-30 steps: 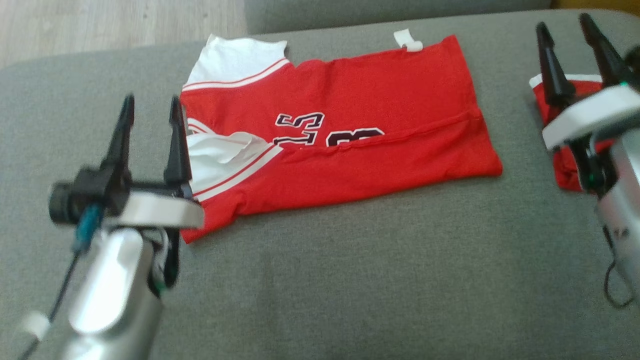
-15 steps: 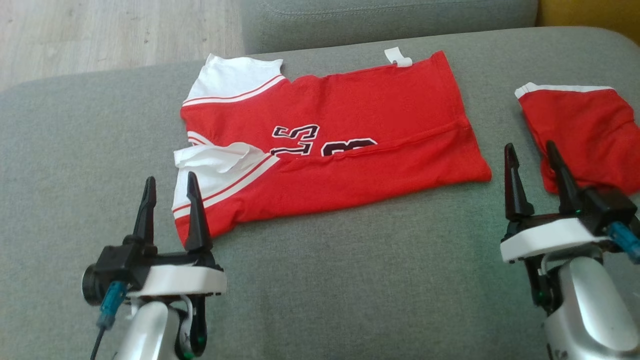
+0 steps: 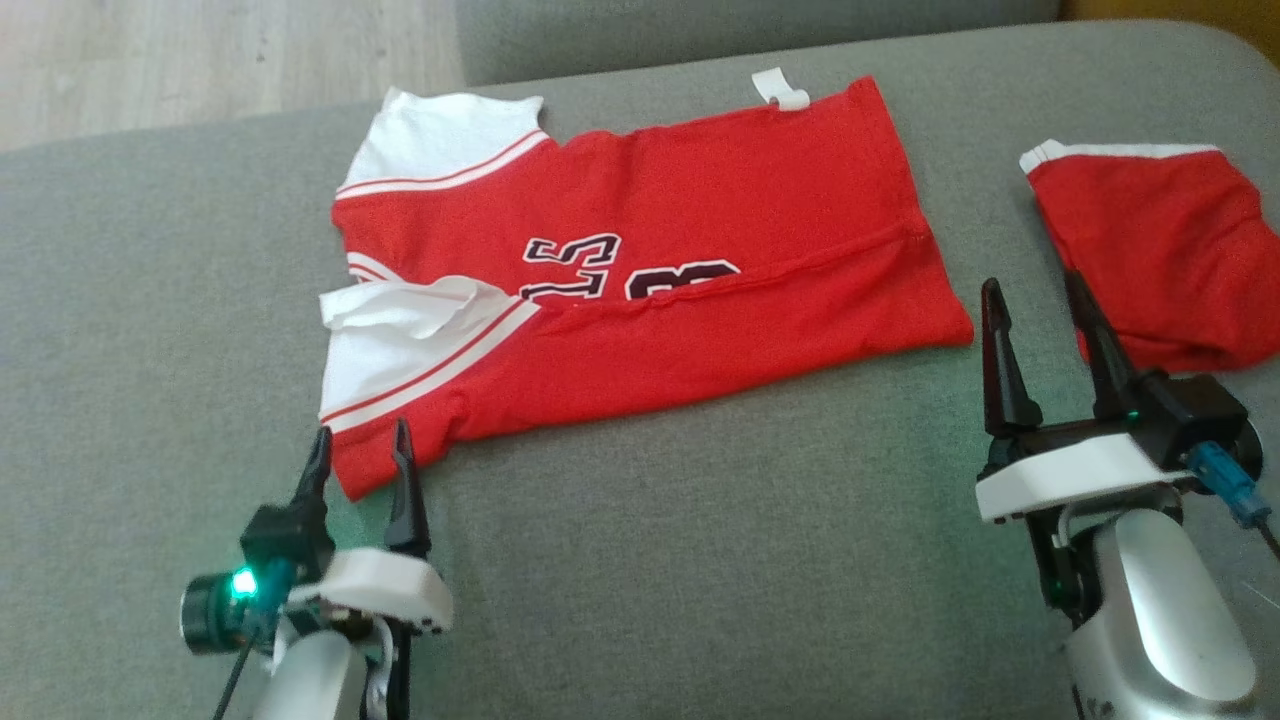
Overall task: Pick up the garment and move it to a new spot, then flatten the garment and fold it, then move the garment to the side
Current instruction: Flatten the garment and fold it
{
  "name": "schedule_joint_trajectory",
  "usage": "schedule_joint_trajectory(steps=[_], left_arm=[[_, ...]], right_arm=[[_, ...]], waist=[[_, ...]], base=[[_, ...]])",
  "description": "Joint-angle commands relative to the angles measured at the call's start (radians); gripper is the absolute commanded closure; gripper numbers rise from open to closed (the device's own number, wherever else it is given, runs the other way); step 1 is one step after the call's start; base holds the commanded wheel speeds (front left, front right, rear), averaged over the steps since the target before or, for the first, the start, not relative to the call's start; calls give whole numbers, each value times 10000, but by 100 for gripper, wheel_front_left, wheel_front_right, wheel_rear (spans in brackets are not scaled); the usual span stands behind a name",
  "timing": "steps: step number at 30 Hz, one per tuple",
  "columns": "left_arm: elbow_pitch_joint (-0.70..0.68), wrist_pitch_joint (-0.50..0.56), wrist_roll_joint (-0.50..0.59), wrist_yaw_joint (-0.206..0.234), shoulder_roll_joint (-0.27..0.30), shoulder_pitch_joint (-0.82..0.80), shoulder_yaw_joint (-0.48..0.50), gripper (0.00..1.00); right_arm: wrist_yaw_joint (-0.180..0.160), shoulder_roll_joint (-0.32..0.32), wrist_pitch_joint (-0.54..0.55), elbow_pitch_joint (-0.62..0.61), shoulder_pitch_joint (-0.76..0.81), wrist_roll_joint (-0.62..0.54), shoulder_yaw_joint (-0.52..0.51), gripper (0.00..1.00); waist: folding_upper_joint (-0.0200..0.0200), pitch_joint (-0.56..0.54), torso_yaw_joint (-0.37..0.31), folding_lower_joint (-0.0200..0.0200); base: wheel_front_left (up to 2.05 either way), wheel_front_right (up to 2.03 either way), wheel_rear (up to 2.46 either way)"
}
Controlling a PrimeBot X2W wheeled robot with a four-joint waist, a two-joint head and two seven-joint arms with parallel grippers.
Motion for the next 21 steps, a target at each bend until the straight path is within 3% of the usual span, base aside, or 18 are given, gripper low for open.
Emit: schedule_joint_trajectory(steps=[1, 12, 17, 18, 19, 20, 21], left_arm=[[199, 159, 170, 334, 179, -847, 378, 0], [2151, 1062, 18, 895, 552, -1628, 757, 0], [2724, 1791, -17, 668, 610, -1690, 517, 0], [2764, 1896, -41, 591, 605, -1681, 468, 18], [2770, 1946, -63, 530, 608, -1677, 437, 64], [2740, 1939, -68, 486, 616, -1677, 406, 100], [2673, 1878, -79, 465, 626, -1682, 399, 100]], right_arm=[[-7, 44, -73, -413, -319, -108, 301, 0], [-7, 102, -64, -533, -535, -51, 565, 0], [-7, 148, -74, -560, -566, 2, 620, 0], [-7, 156, -76, -558, -560, 9, 628, 0], [-7, 164, -78, -550, -555, 14, 632, 0], [-7, 172, -80, -530, -553, 17, 632, 0], [-7, 178, -81, -493, -555, 15, 638, 0]], waist=[[-1, 204, -116, 0], [-1, 668, -473, 0], [-1, 725, -588, 0], [-1, 723, -602, 0], [-1, 719, -611, 0], [-1, 712, -615, 0], [-1, 700, -612, 0]], base=[[0, 0, 0], [0, 0, 0], [0, 0, 0], [0, 0, 0], [0, 0, 0], [0, 0, 0], [0, 0, 0]])
